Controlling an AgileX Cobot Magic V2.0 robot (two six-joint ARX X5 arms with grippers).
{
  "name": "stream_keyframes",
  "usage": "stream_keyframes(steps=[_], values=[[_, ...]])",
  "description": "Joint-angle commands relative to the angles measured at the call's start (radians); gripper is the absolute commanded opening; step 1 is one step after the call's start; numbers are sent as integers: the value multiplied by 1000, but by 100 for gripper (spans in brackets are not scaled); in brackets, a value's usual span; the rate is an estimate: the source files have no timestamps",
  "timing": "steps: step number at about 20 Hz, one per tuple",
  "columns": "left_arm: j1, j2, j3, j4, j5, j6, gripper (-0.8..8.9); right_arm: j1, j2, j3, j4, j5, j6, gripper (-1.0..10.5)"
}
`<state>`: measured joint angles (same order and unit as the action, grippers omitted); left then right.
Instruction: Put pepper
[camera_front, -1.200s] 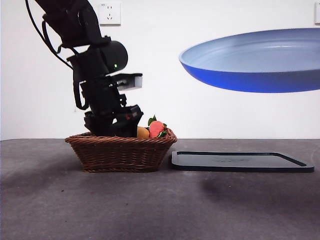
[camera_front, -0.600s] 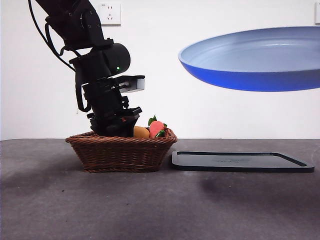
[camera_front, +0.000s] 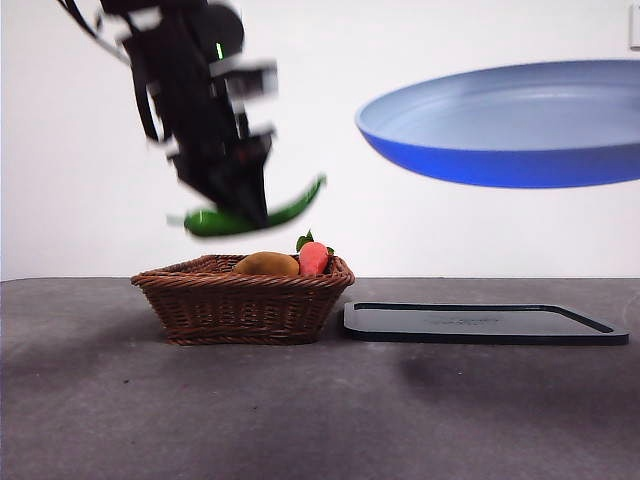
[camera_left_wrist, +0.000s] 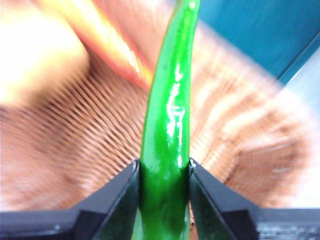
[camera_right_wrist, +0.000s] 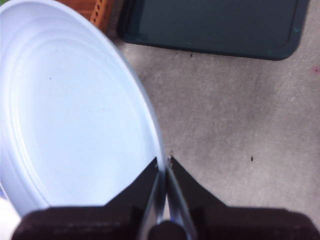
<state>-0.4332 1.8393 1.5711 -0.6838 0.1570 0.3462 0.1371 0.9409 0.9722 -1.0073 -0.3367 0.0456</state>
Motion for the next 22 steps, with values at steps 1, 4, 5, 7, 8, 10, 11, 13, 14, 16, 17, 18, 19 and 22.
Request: stream_keyframes(steps=[1, 4, 5, 7, 8, 10, 11, 13, 14, 16, 17, 18, 19, 22], values=[[-18, -65, 21, -52, 32, -34, 87, 2, 54, 14, 26, -2, 18, 6], [-36, -183, 21, -131, 218, -94, 87, 2, 156, 14, 97, -4, 45, 6], [-48, -216, 21, -151, 283, -102, 87, 2, 191, 14, 121, -5, 52, 6], [-86, -259, 21, -187, 360, -116, 87, 2, 271, 14, 162, -24, 66, 6], [-110, -265, 21, -203, 378, -116, 87, 2, 309, 14, 183, -51, 77, 5], [-168, -257, 21, -236, 365, -106, 87, 2, 365, 14, 223, -88, 98, 6], [-196, -243, 21, -237, 365, -98, 87, 2, 377, 14, 231, -99, 101, 6], [-252, -207, 21, -220, 339, -89, 86, 3, 385, 14, 241, -130, 104, 6], [-273, -187, 21, -206, 305, -88, 86, 3, 385, 14, 243, -136, 105, 6], [-307, -141, 21, -186, 258, -81, 86, 3, 385, 14, 238, -136, 107, 6], [-314, -117, 21, -169, 249, -81, 86, 3, 385, 14, 237, -137, 107, 6], [-320, -95, 21, -151, 238, -81, 86, 3, 385, 14, 237, -137, 107, 6], [-326, -72, 21, -136, 234, -81, 86, 3, 385, 14, 237, -138, 107, 6], [-327, -18, 21, -86, 231, -81, 86, 3, 385, 14, 237, -157, 107, 5]])
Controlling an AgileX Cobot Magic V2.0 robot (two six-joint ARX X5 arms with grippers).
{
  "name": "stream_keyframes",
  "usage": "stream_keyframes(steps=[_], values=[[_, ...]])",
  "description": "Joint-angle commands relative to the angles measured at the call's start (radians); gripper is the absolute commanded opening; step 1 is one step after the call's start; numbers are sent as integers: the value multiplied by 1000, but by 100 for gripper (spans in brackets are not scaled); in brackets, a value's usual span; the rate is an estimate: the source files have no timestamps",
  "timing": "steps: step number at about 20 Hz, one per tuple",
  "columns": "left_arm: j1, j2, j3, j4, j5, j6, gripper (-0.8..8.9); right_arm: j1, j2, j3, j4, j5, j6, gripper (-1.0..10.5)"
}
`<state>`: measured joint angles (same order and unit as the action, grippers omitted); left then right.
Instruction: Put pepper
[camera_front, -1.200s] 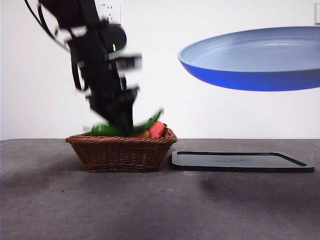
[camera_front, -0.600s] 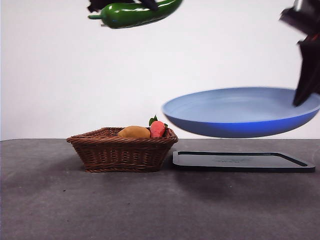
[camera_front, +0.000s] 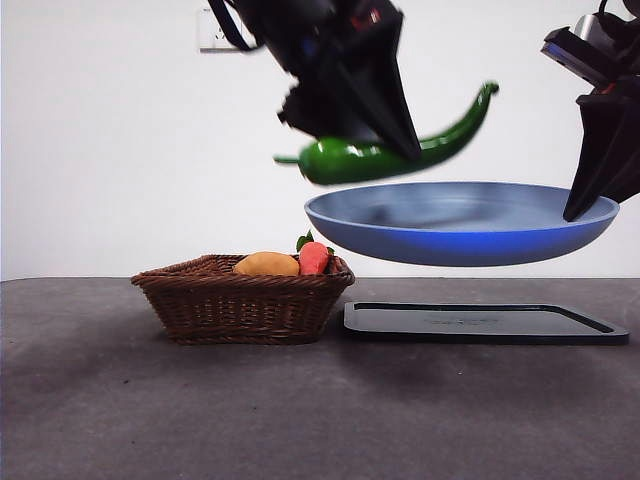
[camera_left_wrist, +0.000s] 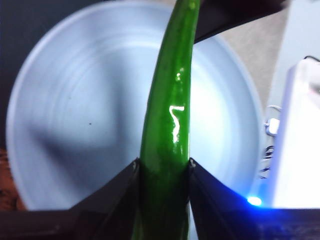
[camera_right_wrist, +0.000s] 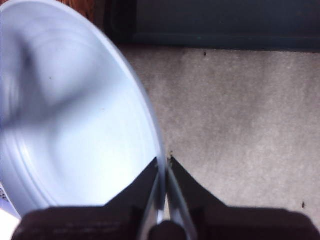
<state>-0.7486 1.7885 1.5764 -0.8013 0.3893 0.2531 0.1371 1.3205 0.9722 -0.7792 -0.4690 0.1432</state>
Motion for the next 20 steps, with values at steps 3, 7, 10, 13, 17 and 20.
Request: stream_keyframes(steps=[3, 7, 10, 13, 17, 20], values=[[-11, 78, 15, 77, -2, 9, 88, 3, 5, 14, 8, -34, 9, 6], [-14, 94, 15, 76, 3, 8, 190, 3, 5, 14, 8, -39, 9, 6], [-18, 93, 15, 74, 3, 5, 206, 3, 5, 14, 8, -39, 10, 6], [-19, 93, 16, 72, 4, 0, 206, 3, 5, 14, -1, -38, 16, 6], [-19, 85, 16, 66, 5, -22, 206, 3, 5, 14, -42, -37, 14, 6], [-19, 54, 16, 68, 42, -25, 249, 3, 5, 14, -62, -27, 14, 6]])
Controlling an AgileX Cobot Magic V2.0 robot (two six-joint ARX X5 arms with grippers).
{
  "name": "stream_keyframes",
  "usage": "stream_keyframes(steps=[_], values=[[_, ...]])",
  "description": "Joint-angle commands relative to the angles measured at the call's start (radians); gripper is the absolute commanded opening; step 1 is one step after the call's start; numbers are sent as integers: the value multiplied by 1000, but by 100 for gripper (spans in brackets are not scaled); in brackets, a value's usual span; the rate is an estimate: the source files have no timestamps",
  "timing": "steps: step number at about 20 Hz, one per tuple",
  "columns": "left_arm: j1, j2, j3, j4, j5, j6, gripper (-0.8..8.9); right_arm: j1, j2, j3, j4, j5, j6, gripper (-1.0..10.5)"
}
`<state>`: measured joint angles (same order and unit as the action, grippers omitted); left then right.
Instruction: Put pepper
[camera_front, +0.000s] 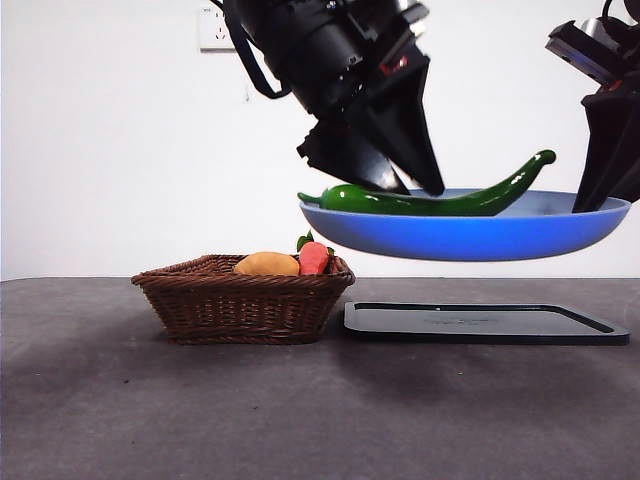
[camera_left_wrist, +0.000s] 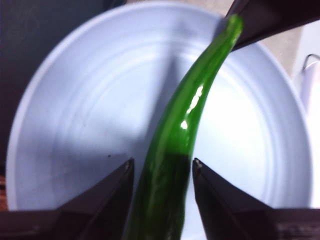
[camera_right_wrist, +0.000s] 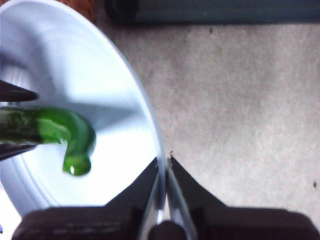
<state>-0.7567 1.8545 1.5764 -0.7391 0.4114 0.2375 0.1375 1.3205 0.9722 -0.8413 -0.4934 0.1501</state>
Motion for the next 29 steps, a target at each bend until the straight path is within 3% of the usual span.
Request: stream_keyframes(steps=[1, 10, 16, 29], values=[[-10, -25, 16, 6, 24, -10, 249, 2, 6, 14, -6, -2, 7, 5], [20, -198, 16, -3, 34, -30, 249, -2, 23, 14, -19, 4, 72, 5], [96, -376, 16, -53, 34, -32, 249, -66, 96, 53, -24, 2, 89, 5], [152, -607, 16, -175, 37, -33, 249, -165, 481, 404, 97, 5, 146, 5]])
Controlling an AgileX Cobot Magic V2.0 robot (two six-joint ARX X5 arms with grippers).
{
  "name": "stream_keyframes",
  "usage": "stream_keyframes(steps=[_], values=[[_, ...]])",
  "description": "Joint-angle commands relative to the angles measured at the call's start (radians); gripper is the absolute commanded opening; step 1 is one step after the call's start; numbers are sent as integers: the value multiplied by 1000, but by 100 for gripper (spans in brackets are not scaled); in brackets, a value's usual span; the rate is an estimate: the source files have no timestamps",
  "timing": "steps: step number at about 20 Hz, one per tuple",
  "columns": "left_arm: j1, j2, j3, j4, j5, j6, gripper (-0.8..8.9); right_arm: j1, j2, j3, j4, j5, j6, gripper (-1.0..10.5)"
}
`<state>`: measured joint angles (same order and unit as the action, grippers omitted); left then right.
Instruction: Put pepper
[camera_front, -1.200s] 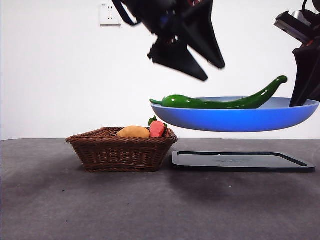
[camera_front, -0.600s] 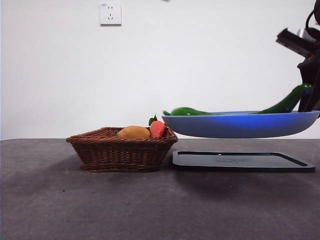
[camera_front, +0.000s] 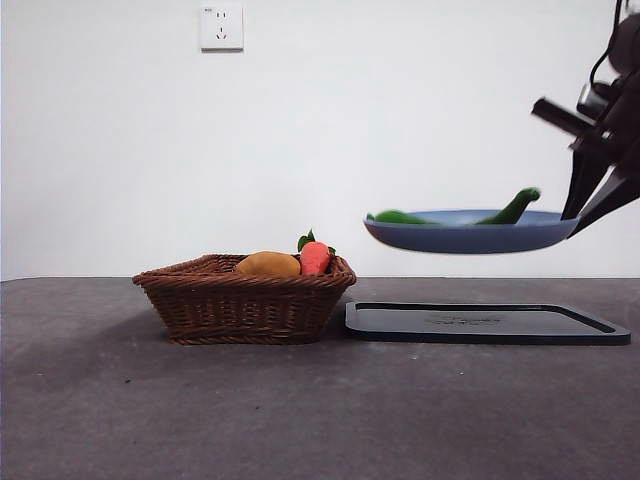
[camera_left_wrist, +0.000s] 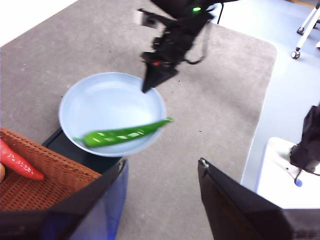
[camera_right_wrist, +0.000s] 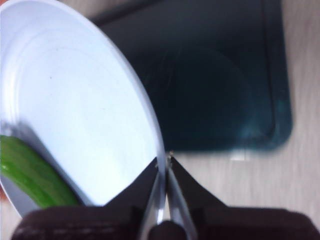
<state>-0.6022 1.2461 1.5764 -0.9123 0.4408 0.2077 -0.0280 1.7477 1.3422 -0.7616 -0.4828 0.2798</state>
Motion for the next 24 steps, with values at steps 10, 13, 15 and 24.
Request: stream_keyframes(steps=[10, 13, 15, 24], values=[[-5, -21, 16, -40, 13, -26, 249, -12, 256, 55, 193, -5, 37, 5], [-6, -21, 16, -50, 13, -29, 249, -14, 274, 55, 205, 3, 37, 6], [-5, -21, 16, -58, 12, -29, 249, -15, 276, 55, 209, 18, 34, 10], [-5, -21, 16, -62, 12, -29, 249, -18, 220, 55, 163, 19, 14, 185]])
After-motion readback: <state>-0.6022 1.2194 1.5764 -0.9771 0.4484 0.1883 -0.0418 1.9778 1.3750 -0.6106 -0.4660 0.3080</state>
